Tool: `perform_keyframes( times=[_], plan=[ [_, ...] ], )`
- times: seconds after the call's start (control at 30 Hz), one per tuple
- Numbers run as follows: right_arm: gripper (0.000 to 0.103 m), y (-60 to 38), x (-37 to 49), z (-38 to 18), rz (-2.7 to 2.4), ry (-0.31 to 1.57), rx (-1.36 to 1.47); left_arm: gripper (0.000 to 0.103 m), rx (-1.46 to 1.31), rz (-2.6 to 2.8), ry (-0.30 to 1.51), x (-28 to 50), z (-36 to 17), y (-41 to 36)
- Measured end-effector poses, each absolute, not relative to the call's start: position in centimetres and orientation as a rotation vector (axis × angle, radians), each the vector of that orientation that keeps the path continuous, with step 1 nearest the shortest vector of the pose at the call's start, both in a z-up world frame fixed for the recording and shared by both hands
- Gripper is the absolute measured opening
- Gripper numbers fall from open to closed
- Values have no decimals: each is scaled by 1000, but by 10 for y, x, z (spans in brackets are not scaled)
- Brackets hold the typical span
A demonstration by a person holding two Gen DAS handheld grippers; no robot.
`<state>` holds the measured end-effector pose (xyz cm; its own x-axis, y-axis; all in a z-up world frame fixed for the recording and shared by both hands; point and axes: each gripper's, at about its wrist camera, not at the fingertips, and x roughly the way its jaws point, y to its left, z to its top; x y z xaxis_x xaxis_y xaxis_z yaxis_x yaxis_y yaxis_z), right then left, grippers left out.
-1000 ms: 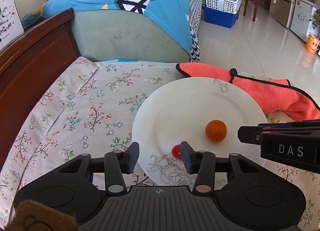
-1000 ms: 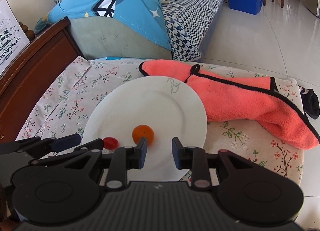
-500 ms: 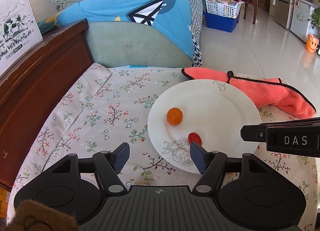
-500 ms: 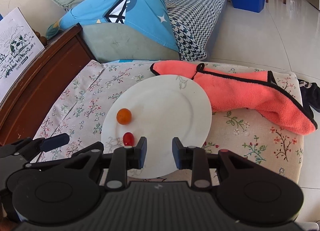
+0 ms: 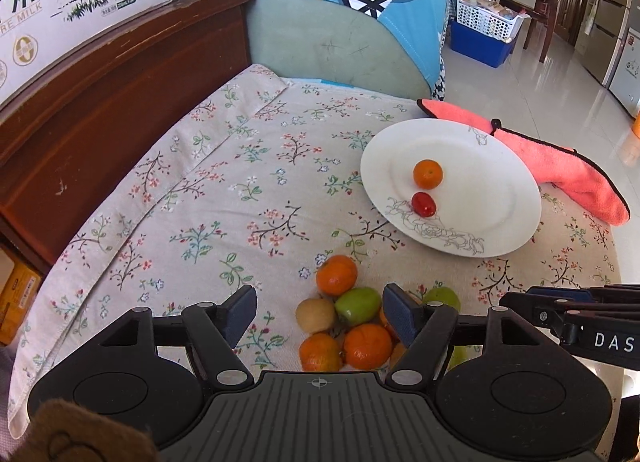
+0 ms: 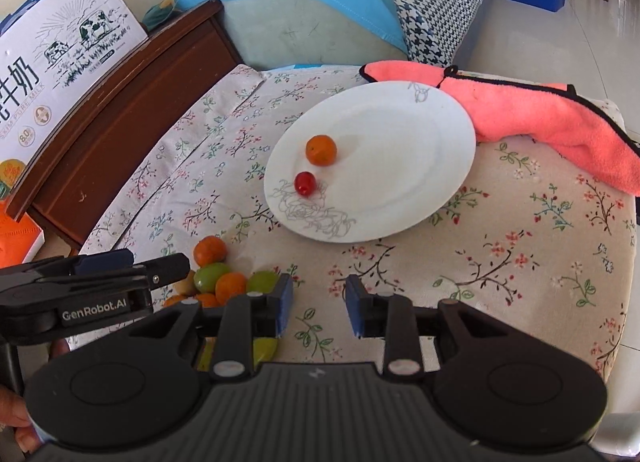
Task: Organize fruits
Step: 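Move both open grippers back to the fruit pile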
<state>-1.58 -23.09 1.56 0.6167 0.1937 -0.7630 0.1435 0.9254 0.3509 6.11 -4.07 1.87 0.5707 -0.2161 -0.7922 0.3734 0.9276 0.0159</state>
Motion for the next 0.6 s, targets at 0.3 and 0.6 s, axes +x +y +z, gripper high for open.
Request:
perform_keyframes(
  times=[0.3, 0.6],
  plan=[
    [31, -195, -45, 4, 140, 956, 317, 71, 241, -391, 912, 24, 6, -22],
    [31, -179, -57, -7, 197, 994, 253, 70, 318, -442, 917, -1, -6, -13]
  ],
)
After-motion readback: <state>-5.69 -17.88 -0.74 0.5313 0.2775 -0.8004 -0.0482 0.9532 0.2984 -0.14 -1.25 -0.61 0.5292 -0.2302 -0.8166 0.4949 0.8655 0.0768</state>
